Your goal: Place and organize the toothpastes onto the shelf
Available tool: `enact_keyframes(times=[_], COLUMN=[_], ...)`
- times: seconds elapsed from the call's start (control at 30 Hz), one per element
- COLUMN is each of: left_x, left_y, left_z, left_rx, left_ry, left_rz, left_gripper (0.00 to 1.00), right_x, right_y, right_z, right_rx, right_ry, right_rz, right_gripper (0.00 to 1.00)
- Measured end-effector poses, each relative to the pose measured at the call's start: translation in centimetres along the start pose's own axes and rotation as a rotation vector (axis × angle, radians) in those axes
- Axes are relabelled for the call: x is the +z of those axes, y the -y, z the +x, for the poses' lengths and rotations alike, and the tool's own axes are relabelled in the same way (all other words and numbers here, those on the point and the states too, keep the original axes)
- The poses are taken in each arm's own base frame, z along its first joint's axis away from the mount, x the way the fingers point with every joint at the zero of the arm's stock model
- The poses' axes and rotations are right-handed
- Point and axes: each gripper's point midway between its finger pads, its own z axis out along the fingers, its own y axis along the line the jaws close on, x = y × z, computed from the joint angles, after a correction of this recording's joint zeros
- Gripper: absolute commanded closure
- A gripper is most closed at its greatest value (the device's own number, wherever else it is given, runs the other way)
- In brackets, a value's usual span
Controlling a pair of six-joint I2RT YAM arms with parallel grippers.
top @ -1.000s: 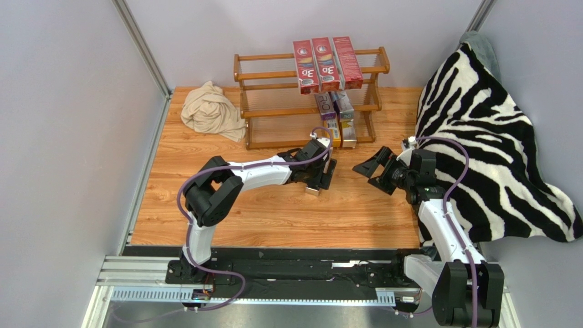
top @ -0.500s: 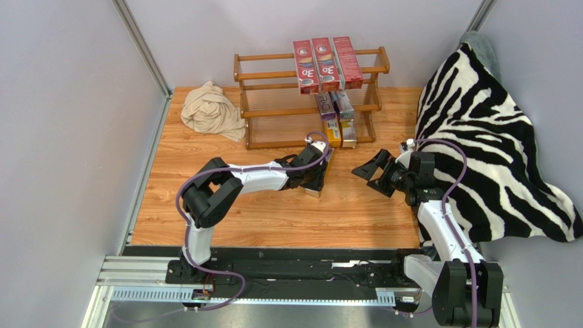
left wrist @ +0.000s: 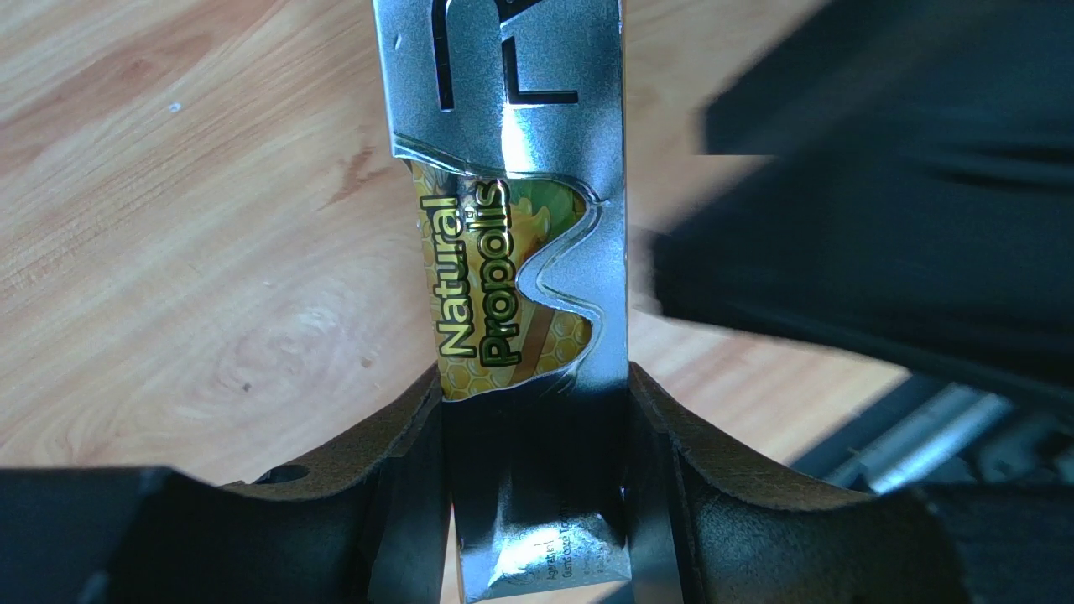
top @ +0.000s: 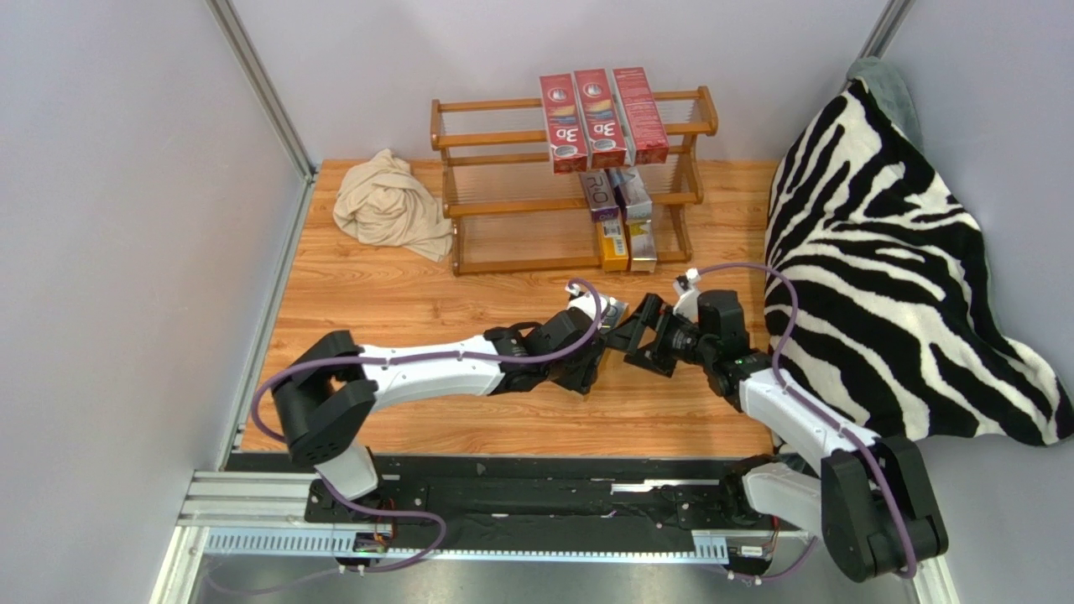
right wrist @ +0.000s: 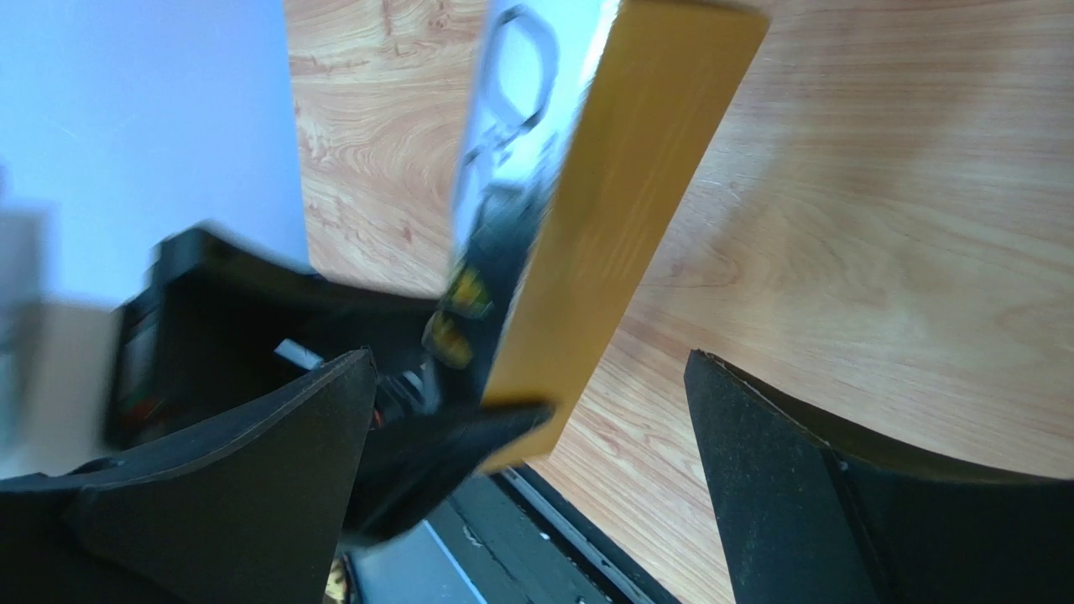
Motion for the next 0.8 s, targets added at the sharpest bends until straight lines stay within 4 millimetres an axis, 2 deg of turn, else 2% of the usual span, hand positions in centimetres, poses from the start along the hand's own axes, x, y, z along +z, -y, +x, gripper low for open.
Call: enact_keyframes(times=[0.13,0.27,0.33,0.37,0.5,0.6,0.8], left_x=[-2.9,-4.6,-5.0,-5.1,-5.2,-5.3,-5.3], left_y=[2.1,1.9,2.0,2.0,2.2,2.4,2.4], left_z=[-1.1,-1.0,-1.2,-1.2,-1.2,-1.2,-1.3], left_rx=[0.005,0.011,0.015,0.017,0.023,0.020,0.014], left_ry=[0.057,0.072,0.084,0.089,0.097,0.105,0.112], left_rz=[0.054,0.048,0.042,0.039,0.035,0.035,0.024], left_gripper=[0.54,0.54,0.54,0.53,0.52,0.50,0.37], right_x=[1.2,1.4,1.4,1.3,1.0,0.9,0.7], right_y=[0.0,-1.6,-2.3,-2.6,-3.7,-4.1,-4.2], right_z=[0.5,0.5,0.5,0.4,0.4,0.3,0.3], right_rx=[0.037,0.026,0.020,0.018,0.011,0.011,0.017], right_ry=[-0.013,-0.003,0.003,0.004,0.013,0.015,0.015], right_rz=[-0.026,-0.110,-0.145,-0.156,-0.205,-0.217,-0.223], right_gripper=[0.05,0.15,0.23,0.31,0.52,0.59,0.65])
